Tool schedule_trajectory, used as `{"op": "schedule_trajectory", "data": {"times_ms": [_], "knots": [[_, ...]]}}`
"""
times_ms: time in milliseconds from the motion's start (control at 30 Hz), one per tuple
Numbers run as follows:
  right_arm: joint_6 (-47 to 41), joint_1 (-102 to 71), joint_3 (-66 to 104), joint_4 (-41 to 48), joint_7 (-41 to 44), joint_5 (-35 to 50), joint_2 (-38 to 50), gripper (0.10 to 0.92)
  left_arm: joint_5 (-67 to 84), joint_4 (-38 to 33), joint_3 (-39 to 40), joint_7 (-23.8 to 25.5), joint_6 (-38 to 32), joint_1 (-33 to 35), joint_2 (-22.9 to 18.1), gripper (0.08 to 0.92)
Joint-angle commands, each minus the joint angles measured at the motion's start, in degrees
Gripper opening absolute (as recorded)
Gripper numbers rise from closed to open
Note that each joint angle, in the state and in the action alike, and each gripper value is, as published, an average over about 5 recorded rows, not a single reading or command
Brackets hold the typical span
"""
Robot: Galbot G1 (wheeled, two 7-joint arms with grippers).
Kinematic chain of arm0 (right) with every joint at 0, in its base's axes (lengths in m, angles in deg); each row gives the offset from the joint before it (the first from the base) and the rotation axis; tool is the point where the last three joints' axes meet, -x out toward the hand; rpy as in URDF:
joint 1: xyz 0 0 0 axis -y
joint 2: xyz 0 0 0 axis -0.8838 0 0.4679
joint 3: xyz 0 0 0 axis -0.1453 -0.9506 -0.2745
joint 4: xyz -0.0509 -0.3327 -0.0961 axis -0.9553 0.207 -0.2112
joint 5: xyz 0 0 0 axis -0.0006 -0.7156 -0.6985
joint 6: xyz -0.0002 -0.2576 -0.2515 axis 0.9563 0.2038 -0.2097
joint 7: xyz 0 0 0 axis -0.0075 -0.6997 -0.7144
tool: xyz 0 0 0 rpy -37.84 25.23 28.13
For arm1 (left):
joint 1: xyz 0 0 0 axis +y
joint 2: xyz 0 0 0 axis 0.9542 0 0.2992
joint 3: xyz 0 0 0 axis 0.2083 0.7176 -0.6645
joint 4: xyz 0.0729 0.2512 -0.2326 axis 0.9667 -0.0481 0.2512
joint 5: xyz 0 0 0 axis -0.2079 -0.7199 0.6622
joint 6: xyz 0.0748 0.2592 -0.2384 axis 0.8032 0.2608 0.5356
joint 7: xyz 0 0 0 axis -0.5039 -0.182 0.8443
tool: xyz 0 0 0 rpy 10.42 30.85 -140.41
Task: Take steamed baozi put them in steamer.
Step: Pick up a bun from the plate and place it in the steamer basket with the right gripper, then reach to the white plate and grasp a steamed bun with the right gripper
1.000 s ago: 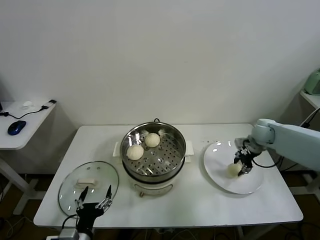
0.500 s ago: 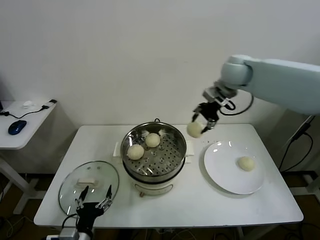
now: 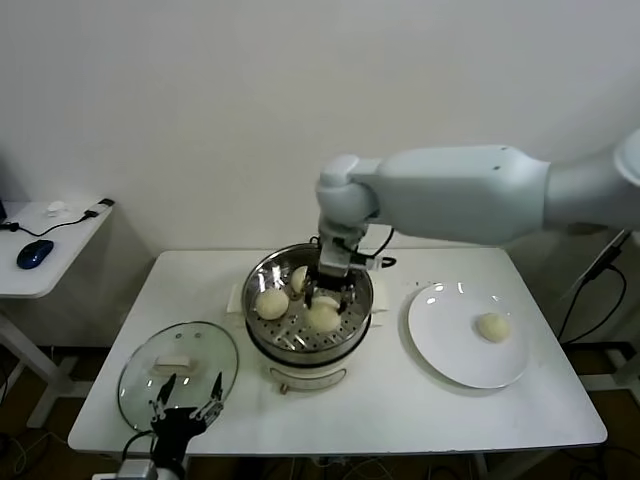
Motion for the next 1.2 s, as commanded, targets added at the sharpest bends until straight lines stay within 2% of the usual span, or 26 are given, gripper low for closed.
{"op": "schedule_trajectory", "data": {"times_ms": [33,267,533,700,767,867,1033,1200], "knots": [[3.67,-10.67,1.6,6.21,-5.26,-13.45,-5.84,0.594,-0.01,0.14,-0.02,-0.04,-0.08,-0.03,-0.05,0.823],[3.41,-11.18,1.42,8.12,-4.83,-9.76,-6.72,0.615,0.16,0.36,0.21,-0.15,-0.11,-0.35,-0.24,0.823],[4.66,-1.78,1.21,6.59,0.49,1.26,-3.44,0.792,0.24,0.28,0.12,-0.17,-0.25,-0.27,-0.17,0.823],[4.26,6.89,-1.87,8.5,4.3,12.14,3.48,0.821,0.17,-0.09,0.25,-0.08,-0.23,-0.23,-0.11,0.823],[1.2,10.15,-5.54,10.06,5.41,18.09,8.27,0.822,0.15,-0.14,0.35,-0.11,-0.29,-0.27,-0.09,0.823],[-8.16,15.16,-11.97,11.64,8.4,26.29,17.09,0.823,0.17,-0.18,0.49,-0.14,-0.42,-0.35,0.0,0.823],[-16.62,17.2,-20.87,13.72,9.99,24.76,29.86,0.823,0.55,-0.43,0.56,-0.09,-0.47,-0.65,0.51,0.823],[-20.65,4.68,-16.58,16.25,7.08,16.67,39.02,0.823,0.89,-0.65,0.58,-0.02,-0.26,-1.3,0.63,0.823]]}}
